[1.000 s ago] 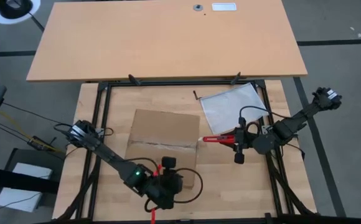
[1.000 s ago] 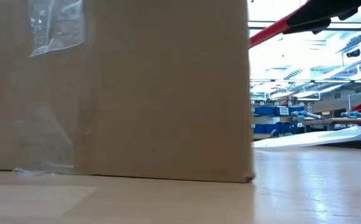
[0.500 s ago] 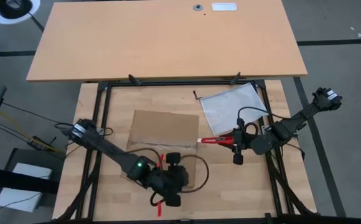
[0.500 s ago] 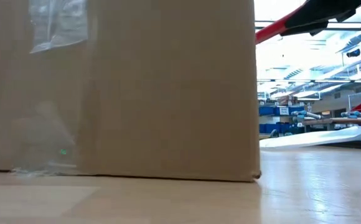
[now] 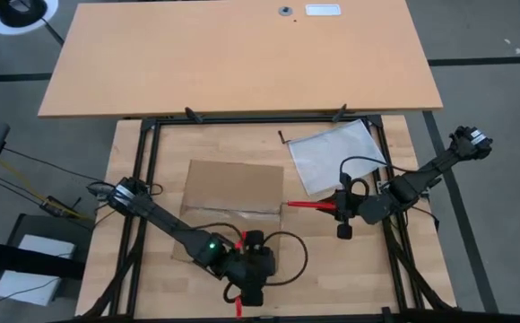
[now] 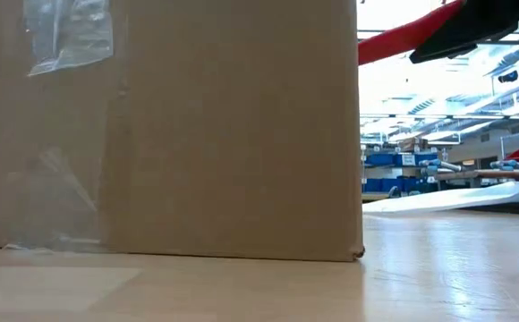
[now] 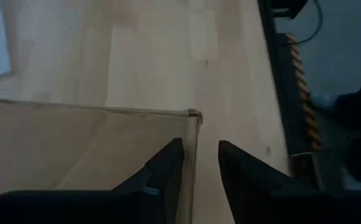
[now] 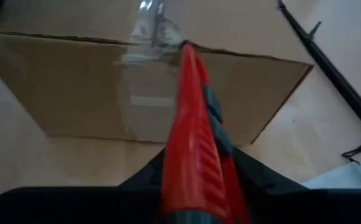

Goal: Unpack boxes
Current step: Open the cardboard box using the red cutter

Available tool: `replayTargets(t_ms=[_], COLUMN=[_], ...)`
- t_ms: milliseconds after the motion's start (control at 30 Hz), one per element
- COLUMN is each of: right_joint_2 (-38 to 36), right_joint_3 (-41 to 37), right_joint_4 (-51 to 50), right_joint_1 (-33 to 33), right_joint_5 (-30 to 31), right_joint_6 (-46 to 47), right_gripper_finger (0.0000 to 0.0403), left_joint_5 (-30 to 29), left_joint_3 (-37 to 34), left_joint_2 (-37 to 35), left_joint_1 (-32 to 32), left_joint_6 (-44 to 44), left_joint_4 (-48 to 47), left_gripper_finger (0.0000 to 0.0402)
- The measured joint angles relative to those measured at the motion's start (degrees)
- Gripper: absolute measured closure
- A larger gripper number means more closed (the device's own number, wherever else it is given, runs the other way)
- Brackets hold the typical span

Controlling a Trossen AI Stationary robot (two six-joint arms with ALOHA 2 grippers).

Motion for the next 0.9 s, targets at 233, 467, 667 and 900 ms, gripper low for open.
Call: replayTargets(t_ms=[233,467,667,900], right_joint_2=[-0.1,-0.1,-1.8,-5.1], right_joint_3=[0.1,0.1,0.2,3.0], right_joint_4=[0.7,1.9,2.4,2.2], right_joint_1=[0.0,-0.3,-0.1,0.8], right_joint_5=[-1.3,-1.7,-1.7,-1.6], right_joint_6=[-0.1,-1.0,-1.0,-4.7], right_gripper_finger=[0.0344,0.0347,0.0371,0.0370], left_joint_5=[-5.9,-5.9,-5.2,-6.3], left_joint_3=[-0.1,-0.1,2.0,15.8], left_joint_2=[0.5,0.6,0.9,0.9], left_joint_1=[0.1,0.1,0.1,0.3], left_joint_6=[1.3,1.3,1.1,0.8], left_joint_4=[-0.6,-0.4,-1.2,-10.9], left_gripper_finger=[0.0284,0.0284,0.0284,0.0284])
